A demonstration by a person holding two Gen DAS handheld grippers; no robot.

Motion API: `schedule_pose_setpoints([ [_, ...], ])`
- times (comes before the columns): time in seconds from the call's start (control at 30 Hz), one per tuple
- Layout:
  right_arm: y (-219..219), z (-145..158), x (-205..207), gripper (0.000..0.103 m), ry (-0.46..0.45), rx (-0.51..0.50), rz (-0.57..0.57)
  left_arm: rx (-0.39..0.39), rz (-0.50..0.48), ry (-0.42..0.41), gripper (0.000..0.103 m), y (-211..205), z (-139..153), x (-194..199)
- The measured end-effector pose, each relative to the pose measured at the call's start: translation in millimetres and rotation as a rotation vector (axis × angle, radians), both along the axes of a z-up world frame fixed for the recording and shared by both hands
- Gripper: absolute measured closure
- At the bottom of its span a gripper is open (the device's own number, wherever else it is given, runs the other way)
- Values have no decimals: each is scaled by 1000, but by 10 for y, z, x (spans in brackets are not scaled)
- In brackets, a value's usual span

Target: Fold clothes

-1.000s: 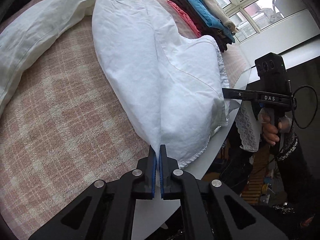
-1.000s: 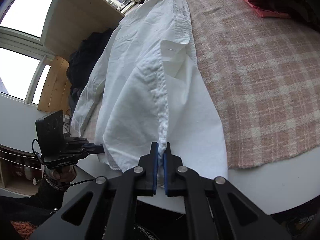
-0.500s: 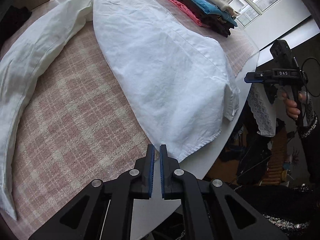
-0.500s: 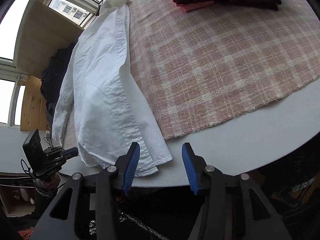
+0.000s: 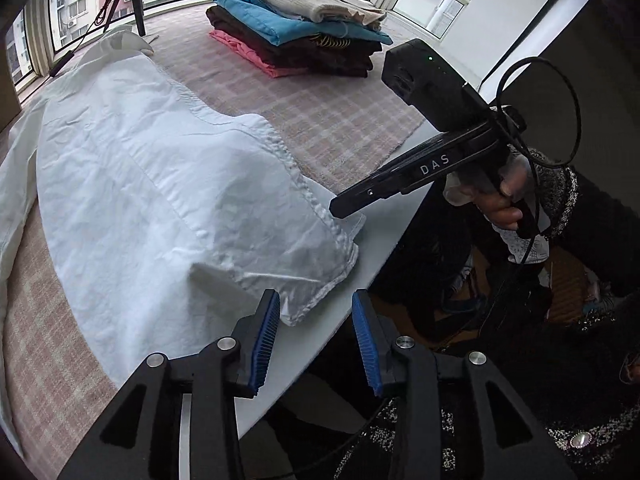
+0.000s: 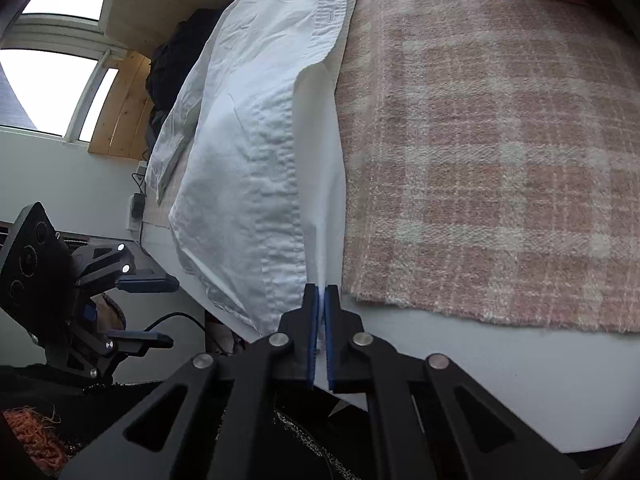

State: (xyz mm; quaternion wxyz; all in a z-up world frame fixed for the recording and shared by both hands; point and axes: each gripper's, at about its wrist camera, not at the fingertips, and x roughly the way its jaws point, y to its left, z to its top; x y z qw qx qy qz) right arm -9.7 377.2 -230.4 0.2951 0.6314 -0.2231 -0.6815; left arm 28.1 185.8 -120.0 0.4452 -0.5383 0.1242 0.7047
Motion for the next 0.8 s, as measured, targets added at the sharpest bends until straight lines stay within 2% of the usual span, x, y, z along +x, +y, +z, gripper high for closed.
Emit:
schedule_pose_setpoints([
  [0.13,61,-20,-58,100,-39,-121,49,-33,13,0,66,285,-221,97],
  [0.27,229,-51,-154,100,-125,-256,25,-61,64,41,66,459,-383,174],
  [0.4,331,-69,-184,100,-176,-320,24,-61,142,82,70,520,-416,156],
  [0.47,332,-59,-165,100,-174,-315,45,-31,189,42,98,460,-379,107],
  [0.57,339,-84,-135,100,-185,-325,63,55,257,-18,98,309,-229,48],
  [0.63,343,-100,-115,100,-192,-332,75,101,280,-8,98,262,-88,48],
  [0.7,349,-117,-96,100,-199,-340,86,99,251,15,97,333,-38,68],
  [0.77,372,-138,-101,100,-213,-360,78,46,210,58,82,451,-81,107],
  [0.8,365,-137,-112,100,-215,-364,77,4,191,81,78,533,-133,151],
])
